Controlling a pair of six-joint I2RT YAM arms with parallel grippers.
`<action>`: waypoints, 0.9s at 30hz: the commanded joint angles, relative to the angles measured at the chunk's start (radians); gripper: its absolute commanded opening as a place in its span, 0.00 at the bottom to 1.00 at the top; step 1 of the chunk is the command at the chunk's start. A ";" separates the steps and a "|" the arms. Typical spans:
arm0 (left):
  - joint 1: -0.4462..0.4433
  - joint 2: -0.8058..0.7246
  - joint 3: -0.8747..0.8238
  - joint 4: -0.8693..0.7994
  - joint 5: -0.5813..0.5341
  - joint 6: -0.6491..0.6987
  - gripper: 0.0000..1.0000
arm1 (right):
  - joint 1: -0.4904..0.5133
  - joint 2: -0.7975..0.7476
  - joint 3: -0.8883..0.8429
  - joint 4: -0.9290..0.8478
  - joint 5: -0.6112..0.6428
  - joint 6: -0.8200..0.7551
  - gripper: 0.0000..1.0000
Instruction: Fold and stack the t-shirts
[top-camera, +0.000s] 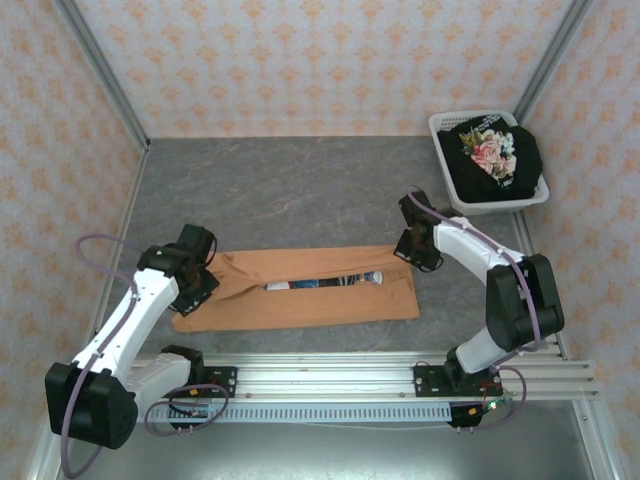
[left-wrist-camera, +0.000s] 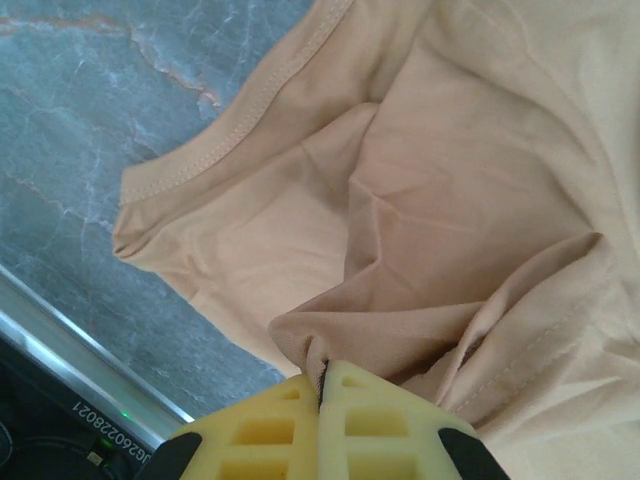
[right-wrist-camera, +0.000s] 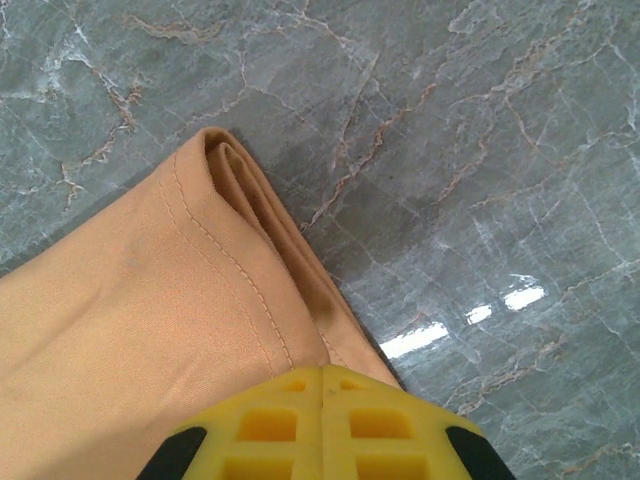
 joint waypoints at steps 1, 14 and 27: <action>-0.013 -0.002 -0.022 -0.045 -0.070 -0.062 0.00 | 0.006 -0.031 -0.024 -0.040 0.044 0.024 0.00; -0.055 -0.017 -0.065 -0.008 -0.032 -0.134 0.00 | 0.008 -0.021 -0.040 -0.041 0.031 0.034 0.03; -0.128 -0.042 -0.052 0.011 0.057 -0.167 0.00 | 0.007 -0.073 -0.050 -0.116 0.111 0.042 0.44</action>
